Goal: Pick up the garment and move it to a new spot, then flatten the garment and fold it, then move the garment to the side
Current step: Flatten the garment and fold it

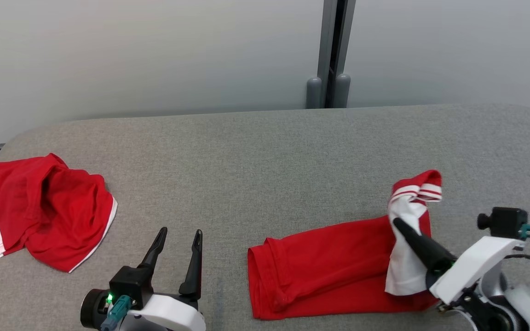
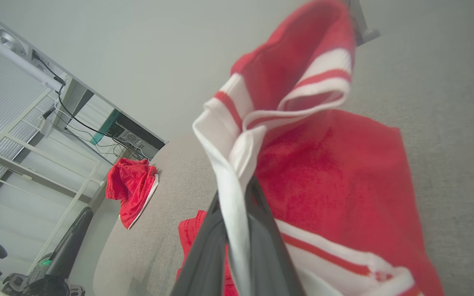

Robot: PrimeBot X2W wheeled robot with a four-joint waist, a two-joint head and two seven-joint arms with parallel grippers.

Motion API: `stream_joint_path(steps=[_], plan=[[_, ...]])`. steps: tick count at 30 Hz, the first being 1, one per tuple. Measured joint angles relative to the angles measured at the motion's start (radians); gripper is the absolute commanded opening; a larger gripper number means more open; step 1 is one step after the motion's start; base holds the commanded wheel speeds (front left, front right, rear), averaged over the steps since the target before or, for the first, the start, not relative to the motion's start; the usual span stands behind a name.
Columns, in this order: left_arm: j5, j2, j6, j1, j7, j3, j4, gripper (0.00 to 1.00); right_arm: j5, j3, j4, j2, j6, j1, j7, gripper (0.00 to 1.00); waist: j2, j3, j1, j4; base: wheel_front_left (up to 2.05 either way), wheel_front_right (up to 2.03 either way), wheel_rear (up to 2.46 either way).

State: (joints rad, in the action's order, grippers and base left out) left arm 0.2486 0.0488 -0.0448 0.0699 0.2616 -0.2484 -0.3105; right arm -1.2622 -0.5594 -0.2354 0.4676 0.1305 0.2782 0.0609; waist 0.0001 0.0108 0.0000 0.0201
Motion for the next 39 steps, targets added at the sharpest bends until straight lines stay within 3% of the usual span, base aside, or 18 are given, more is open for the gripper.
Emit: stream_joint_path(steps=[13,18,26,27,28,39], plan=[[0.014,0.000,0.000,0.001,0.000,-0.005,-0.005,1.00,0.018,0.043,-0.093,-0.348,0.000,-0.042,0.081,0.00,0.0000,0.019,0.0000,0.056,0.00,0.00,0.00],[0.023,0.000,-0.001,0.002,0.000,-0.016,-0.008,1.00,0.048,0.062,-0.138,-0.397,0.000,-0.043,0.095,0.00,0.0000,0.026,0.0000,0.081,0.00,0.00,0.00],[0.028,0.000,-0.003,0.002,0.000,-0.021,-0.013,1.00,0.021,0.093,-0.199,-0.416,0.000,-0.043,0.110,0.01,0.0000,0.029,0.0000,0.109,0.00,0.00,0.00],[0.028,0.000,-0.008,0.002,0.000,-0.018,-0.007,1.00,0.013,0.087,-0.200,-0.417,0.000,-0.042,0.113,0.73,0.0000,0.029,0.0000,0.111,0.00,0.00,0.00],[0.029,0.000,-0.009,0.002,0.000,-0.015,0.001,1.00,-0.002,0.075,-0.199,-0.416,0.000,-0.042,0.122,1.00,0.0000,0.030,0.0000,0.113,0.00,0.00,0.00],[0.043,0.000,-0.012,0.002,0.000,-0.022,0.011,1.00,-0.159,-0.059,-0.114,-0.419,0.000,-0.008,0.104,1.00,0.0000,0.039,0.0000,0.117,0.00,0.00,0.00]])
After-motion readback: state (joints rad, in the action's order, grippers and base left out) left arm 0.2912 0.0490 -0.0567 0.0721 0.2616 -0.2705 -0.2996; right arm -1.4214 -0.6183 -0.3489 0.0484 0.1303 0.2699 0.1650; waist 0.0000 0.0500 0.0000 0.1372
